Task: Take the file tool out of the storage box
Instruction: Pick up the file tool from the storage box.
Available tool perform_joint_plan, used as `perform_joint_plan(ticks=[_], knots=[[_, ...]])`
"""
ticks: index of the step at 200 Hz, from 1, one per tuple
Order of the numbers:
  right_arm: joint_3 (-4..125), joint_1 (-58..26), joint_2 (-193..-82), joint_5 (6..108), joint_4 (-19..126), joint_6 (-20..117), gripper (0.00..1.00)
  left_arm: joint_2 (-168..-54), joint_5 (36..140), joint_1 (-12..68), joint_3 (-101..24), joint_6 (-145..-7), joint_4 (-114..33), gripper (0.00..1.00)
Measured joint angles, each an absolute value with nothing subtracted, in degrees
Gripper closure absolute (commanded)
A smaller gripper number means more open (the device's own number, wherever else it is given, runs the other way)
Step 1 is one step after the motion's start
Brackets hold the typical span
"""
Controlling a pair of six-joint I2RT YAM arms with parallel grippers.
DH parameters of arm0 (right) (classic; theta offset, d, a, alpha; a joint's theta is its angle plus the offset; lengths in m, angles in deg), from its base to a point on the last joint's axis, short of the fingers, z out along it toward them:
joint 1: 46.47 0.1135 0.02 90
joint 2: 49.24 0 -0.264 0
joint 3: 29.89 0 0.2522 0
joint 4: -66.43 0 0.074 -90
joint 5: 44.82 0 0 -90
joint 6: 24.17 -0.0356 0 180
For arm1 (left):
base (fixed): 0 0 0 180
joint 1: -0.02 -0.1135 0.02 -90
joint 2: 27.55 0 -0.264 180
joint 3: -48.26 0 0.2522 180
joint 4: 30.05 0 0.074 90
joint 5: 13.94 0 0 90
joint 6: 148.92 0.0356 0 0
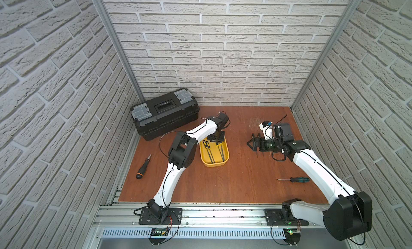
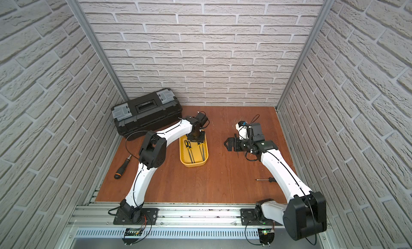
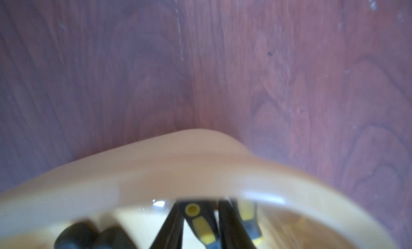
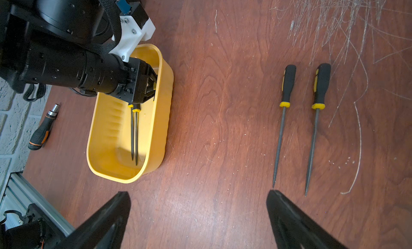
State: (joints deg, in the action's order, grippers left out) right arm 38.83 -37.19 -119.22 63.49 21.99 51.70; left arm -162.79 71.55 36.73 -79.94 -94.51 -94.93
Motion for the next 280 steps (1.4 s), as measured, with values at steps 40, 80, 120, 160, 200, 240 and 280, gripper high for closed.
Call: perform_joint_plan(ticks=[40, 80, 120, 160, 200, 240, 280], knots=[[38.8, -37.2, -119.2, 63.5, 22.0, 51.7, 0.00, -163.1, 71.1, 36.7, -80.5, -94.4, -95.3, 0.74], [38.6, -37.2, -119.2, 63.6, 22.0, 51.7, 0.00, -163.1, 70.8, 36.7, -80.5, -94.0, -95.2, 0.79], [38.5, -37.2, -119.2, 64.3, 22.0, 51.7, 0.02, -163.1, 71.4, 36.7, -80.5, -93.4, -94.9, 0.82], [37.5, -36.3, -119.2, 65.3, 22.8, 51.3, 0.03, -160.0, 73.6, 36.4, -75.3, -93.6, -90.3, 0.84], [36.6, -34.2, -119.2, 66.3, 24.7, 49.7, 0.07, -152.5, 77.3, 35.9, -67.2, -95.3, -84.9, 0.83], [36.5, -30.8, -119.2, 67.0, 27.7, 47.5, 0.17, -144.5, 79.6, 35.0, -63.5, -97.7, -80.0, 0.83], [36.5, -27.6, -120.5, 67.9, 31.2, 44.7, 0.31, -138.6, 82.3, 34.2, -59.5, -101.1, -75.1, 0.83]])
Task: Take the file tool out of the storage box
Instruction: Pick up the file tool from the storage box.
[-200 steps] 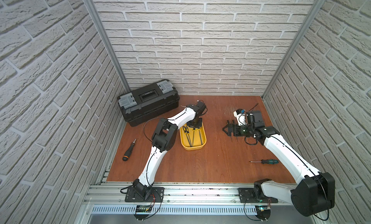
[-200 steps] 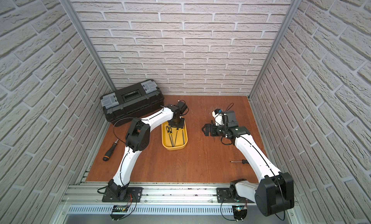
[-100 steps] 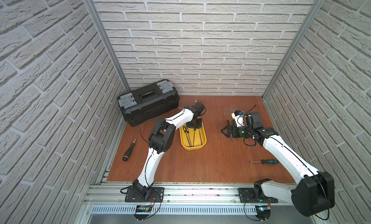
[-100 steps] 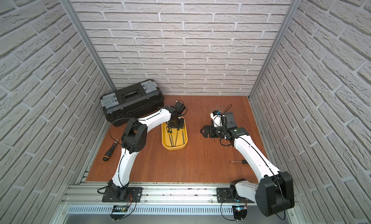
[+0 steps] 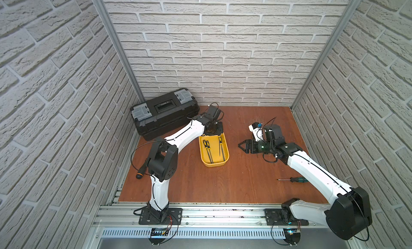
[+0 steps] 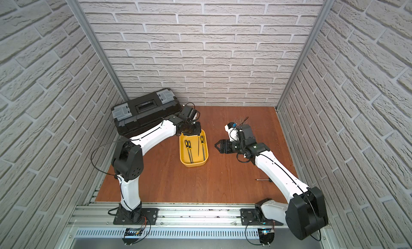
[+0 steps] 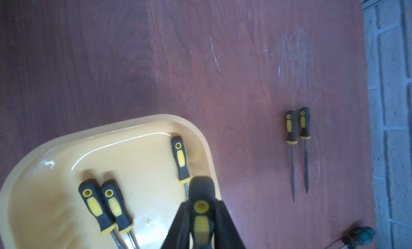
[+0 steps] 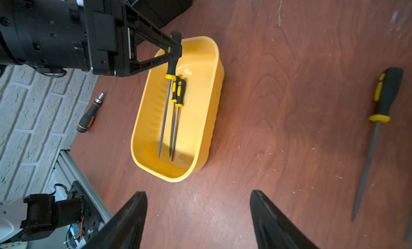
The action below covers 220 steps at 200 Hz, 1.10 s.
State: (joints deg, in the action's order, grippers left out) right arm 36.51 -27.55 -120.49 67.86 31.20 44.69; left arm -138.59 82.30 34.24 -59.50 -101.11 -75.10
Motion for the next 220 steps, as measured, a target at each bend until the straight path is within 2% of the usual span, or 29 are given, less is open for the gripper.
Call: perform_joint_plan(ticks=[32, 108, 160, 220], knots=[[36.5, -25.7, -122.5, 69.2, 34.5, 41.9, 0.38, -137.4, 84.5, 34.0, -58.5, -103.5, -72.7, 0.83], [37.1, -21.8, -127.2, 70.0, 38.2, 39.0, 0.44, -136.2, 88.4, 33.8, -58.0, -106.6, -69.4, 0.84], [38.5, -19.9, -130.1, 70.0, 40.1, 37.9, 0.52, -135.5, 90.3, 33.8, -58.0, -107.7, -68.6, 0.84], [40.3, -18.9, -132.1, 70.2, 40.9, 37.7, 0.65, -135.5, 92.3, 33.8, -58.0, -108.7, -67.3, 0.84]])
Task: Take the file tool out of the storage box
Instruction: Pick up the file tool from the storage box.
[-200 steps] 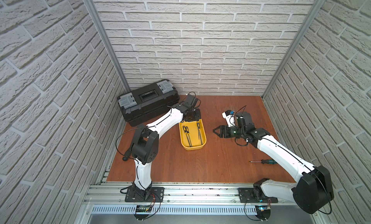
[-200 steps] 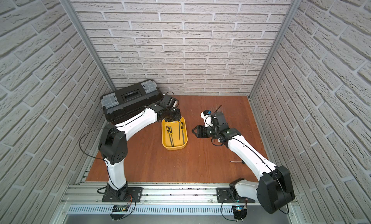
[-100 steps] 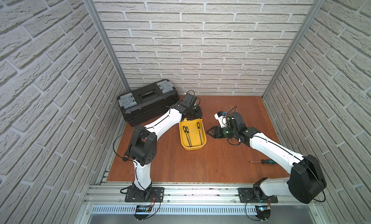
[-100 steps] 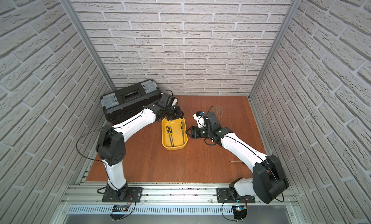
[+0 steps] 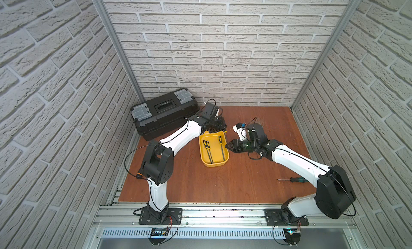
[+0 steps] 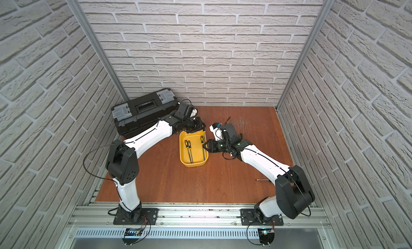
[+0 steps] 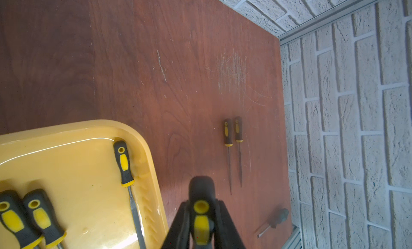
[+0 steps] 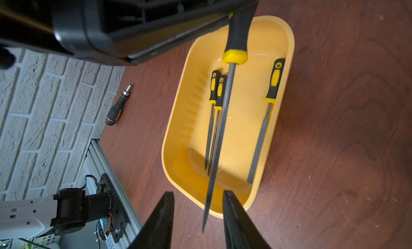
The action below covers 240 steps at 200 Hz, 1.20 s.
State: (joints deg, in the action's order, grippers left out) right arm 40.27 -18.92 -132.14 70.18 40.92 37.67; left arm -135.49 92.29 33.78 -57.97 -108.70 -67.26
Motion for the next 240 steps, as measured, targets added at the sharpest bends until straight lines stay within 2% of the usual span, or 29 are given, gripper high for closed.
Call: perform_joint_plan(ticks=[52, 82, 128, 149, 195, 209, 228, 240], knots=[[41.2, -18.9, -133.3, 70.1, 40.9, 37.9, 0.70, -135.2, 93.4, 33.8, -57.9, -109.1, -66.4, 0.85], [41.2, -18.9, -133.3, 69.9, 40.9, 38.3, 0.79, -135.0, 93.8, 33.8, -57.6, -109.3, -65.9, 0.85], [41.7, -18.9, -133.3, 69.0, 39.6, 39.2, 0.87, -135.0, 94.1, 33.8, -57.1, -109.7, -65.6, 0.85], [41.8, -18.9, -133.4, 67.9, 39.1, 39.0, 0.94, -134.9, 94.2, 33.8, -57.0, -109.8, -65.4, 0.85], [41.8, -19.2, -133.8, 66.6, 38.5, 38.9, 0.97, -134.8, 94.3, 33.8, -56.9, -110.0, -65.2, 0.84], [41.8, -19.2, -133.8, 66.5, 38.4, 39.0, 0.97, -134.8, 94.4, 33.8, -56.9, -110.0, -65.2, 0.81], [41.8, -19.2, -133.8, 66.2, 38.2, 39.4, 0.97, -134.8, 94.4, 33.8, -56.9, -109.9, -65.2, 0.66], [41.8, -19.1, -133.8, 66.3, 38.0, 39.8, 0.97, -134.8, 94.5, 33.8, -56.9, -110.1, -65.2, 0.60]])
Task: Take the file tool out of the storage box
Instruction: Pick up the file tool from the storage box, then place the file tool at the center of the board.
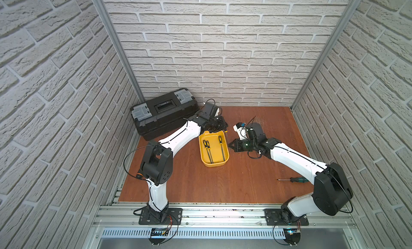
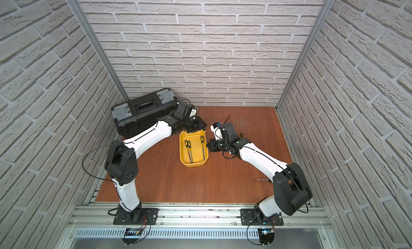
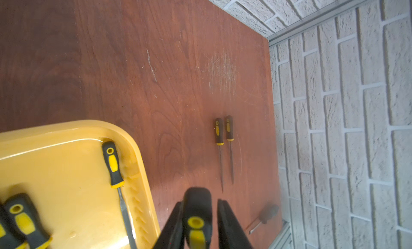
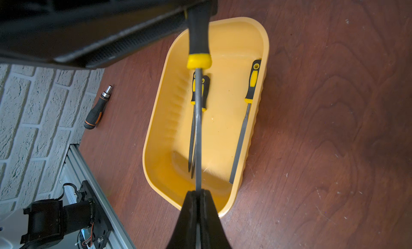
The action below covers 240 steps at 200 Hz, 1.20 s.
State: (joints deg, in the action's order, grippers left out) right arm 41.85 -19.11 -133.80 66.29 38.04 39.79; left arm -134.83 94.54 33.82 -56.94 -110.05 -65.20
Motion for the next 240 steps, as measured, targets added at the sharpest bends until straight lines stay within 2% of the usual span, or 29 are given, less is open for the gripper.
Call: perform_joint_plan(ticks=[67, 139, 182, 240], knots=[[42.5, -18.8, -133.1, 63.5, 34.2, 42.4, 0.97, -134.8, 95.0, 33.3, -58.2, -108.2, -66.5, 0.28], [44.4, -18.8, -130.7, 53.0, 25.6, 44.9, 0.97, -134.7, 95.5, 31.7, -59.8, -100.9, -72.4, 0.02], [44.4, -18.9, -130.0, 44.9, 21.3, 45.2, 0.97, -133.2, 96.9, 31.4, -60.1, -94.9, -77.0, 0.01], [43.1, -20.5, -130.4, 40.0, 19.6, 45.2, 0.97, -129.7, 99.1, 31.3, -57.7, -90.2, -78.4, 0.02]])
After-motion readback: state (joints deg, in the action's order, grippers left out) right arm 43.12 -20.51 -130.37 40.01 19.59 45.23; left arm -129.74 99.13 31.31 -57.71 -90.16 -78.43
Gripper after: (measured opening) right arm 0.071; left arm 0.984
